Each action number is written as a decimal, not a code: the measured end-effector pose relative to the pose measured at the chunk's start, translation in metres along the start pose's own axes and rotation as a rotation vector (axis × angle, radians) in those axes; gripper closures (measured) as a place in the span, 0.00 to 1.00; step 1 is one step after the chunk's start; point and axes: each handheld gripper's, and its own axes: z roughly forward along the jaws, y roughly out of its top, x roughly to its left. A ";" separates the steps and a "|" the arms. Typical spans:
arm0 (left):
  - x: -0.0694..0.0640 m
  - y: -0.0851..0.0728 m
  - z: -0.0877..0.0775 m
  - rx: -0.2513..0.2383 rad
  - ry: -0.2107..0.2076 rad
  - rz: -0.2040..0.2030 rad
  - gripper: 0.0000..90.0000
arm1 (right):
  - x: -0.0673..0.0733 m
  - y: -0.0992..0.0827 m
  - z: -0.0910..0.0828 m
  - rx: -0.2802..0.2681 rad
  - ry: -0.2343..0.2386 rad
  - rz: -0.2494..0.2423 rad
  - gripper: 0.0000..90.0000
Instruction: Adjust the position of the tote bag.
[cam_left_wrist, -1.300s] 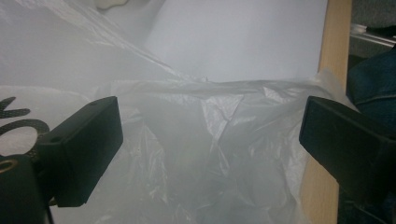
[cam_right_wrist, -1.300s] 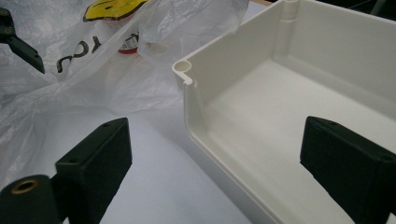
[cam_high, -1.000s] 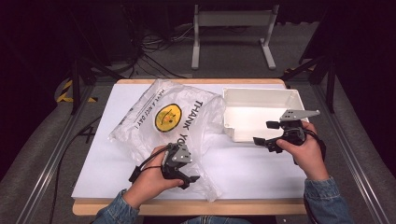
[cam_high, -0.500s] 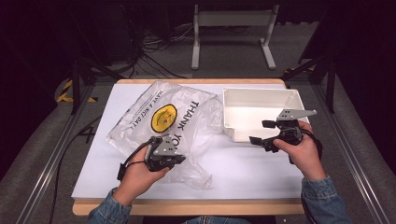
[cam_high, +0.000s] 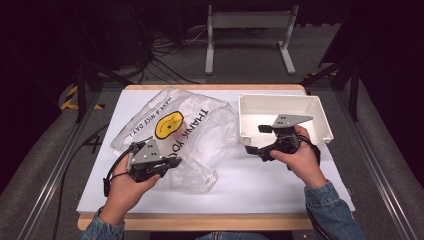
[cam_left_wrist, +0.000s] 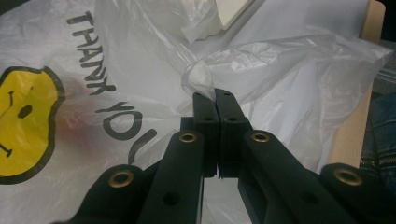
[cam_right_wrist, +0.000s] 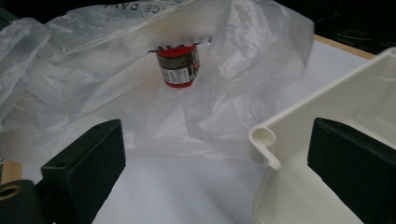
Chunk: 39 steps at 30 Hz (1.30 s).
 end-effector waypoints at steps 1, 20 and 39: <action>0.000 0.000 -0.001 -0.005 0.004 -0.004 0.99 | 0.003 0.003 0.007 0.006 0.010 -0.017 0.05; 0.012 -0.006 -0.018 -0.029 0.033 -0.025 0.97 | 0.017 0.006 0.056 0.176 0.096 -0.090 0.98; 0.032 -0.012 -0.057 -0.087 0.131 -0.044 0.97 | 0.072 0.034 -0.025 0.112 0.220 -0.101 1.00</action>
